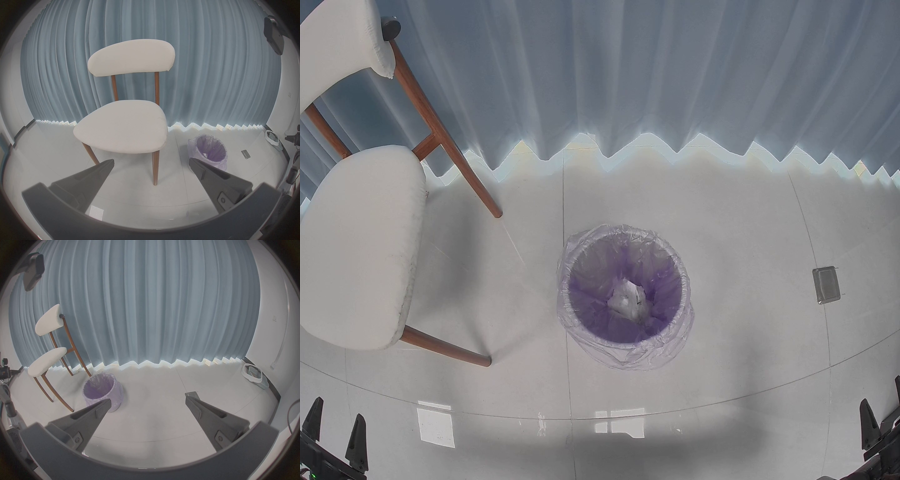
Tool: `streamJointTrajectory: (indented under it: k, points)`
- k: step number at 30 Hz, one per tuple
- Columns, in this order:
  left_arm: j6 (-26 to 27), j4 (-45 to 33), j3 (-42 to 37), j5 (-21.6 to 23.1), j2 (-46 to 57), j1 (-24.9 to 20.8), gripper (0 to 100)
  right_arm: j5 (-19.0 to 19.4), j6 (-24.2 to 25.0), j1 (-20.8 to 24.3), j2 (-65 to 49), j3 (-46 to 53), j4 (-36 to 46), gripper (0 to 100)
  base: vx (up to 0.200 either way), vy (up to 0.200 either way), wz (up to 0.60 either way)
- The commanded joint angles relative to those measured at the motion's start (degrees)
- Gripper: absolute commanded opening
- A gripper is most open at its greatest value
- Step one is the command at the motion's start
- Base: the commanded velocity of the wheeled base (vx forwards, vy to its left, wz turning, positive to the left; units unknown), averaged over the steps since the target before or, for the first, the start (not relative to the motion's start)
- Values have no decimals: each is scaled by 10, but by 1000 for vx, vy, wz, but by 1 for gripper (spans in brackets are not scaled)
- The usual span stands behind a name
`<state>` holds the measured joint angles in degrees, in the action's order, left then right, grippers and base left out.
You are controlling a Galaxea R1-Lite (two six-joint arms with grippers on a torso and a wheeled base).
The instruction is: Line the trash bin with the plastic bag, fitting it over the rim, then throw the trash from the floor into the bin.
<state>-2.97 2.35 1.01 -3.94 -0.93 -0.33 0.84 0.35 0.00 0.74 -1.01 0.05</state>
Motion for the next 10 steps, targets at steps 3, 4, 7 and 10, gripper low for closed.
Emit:
streamJointTrajectory:
  k: [3, 4, 7, 10]
  points:
    - [0, 0, -10, 0, 9, 0, 100, 0, -1, 1, -7, 10, 0, 100, 0, 0, 0]
    - [0, 0, -10, 0, 9, 0, 100, 0, 0, 1, -7, 10, 0, 100, 0, 0, 0]
    - [0, 0, -10, 0, 9, 0, 100, 0, -1, 1, -7, 9, 0, 100, 0, 0, 0]
    - [0, 0, -10, 0, 9, 0, 100, 0, -1, 1, -7, 10, 0, 100, 0, 0, 0]
